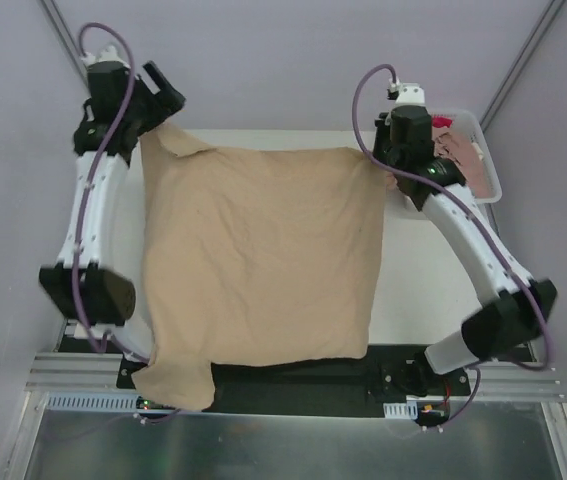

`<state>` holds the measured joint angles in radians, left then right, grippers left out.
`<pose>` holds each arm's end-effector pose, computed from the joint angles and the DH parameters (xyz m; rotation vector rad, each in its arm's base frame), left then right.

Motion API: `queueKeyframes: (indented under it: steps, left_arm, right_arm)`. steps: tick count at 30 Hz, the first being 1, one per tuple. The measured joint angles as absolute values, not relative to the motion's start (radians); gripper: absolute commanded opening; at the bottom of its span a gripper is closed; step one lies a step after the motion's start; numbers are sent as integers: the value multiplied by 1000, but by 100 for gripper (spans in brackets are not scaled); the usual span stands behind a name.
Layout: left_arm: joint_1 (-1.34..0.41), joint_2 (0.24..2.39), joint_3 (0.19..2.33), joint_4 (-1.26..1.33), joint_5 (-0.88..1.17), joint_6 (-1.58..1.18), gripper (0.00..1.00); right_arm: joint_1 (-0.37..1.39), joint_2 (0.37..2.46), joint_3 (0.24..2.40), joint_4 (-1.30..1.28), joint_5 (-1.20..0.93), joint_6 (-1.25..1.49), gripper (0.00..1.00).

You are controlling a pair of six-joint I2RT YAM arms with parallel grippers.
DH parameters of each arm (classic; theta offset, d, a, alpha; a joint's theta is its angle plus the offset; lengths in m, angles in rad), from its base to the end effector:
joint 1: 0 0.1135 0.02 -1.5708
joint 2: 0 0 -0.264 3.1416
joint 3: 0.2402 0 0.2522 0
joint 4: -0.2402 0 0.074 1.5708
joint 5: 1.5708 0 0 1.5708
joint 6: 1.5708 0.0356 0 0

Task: Fold and stack the t-shirts
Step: Flatten out the tshirt

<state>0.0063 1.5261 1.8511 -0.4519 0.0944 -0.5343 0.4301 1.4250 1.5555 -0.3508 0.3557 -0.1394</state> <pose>0.3298 -0.0013 0.4985 -0.3899 1.6749 -0.4732 0.2974 0.1228 0.4426 -0.2513 1.7605 -0.1089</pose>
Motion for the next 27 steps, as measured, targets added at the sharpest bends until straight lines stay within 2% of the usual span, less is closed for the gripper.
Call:
queueKeyframes:
  steps: [1,2,4,5,6,11,20,27]
  left_arm:
    - [6,1649,1858,-442,95,-516,99]
    - [6,1735,1862,-441,94,-499,99]
    - [6,1932,1880,-465,96,-462,99]
    - [6,1988,1880,-483,94,-454,99]
    - [6,2039,1875,-514,93,-447,99]
    - [6,2018,1816,-581,65,-422,99]
    - [6,1654,1552,-530,28,-434,99]
    - [-17,1623,1287,-535,35,-477,99]
  right_arm:
    - [389,1509,1547,-332,301,-115,48]
    - [351,1598,1552,-327,247,-94,66]
    - [298,1765,1579,-335,146,-64,82]
    - [281,1829,1590,-345,110,-58,93]
    - [273,1864,1593,-356,87,-54,98]
    - [307,1845,1593,-402,31,-58,97]
    - [498,1522,1362,-350,42,-32,97]
    - [615,1602,1199,-379,63,55,97]
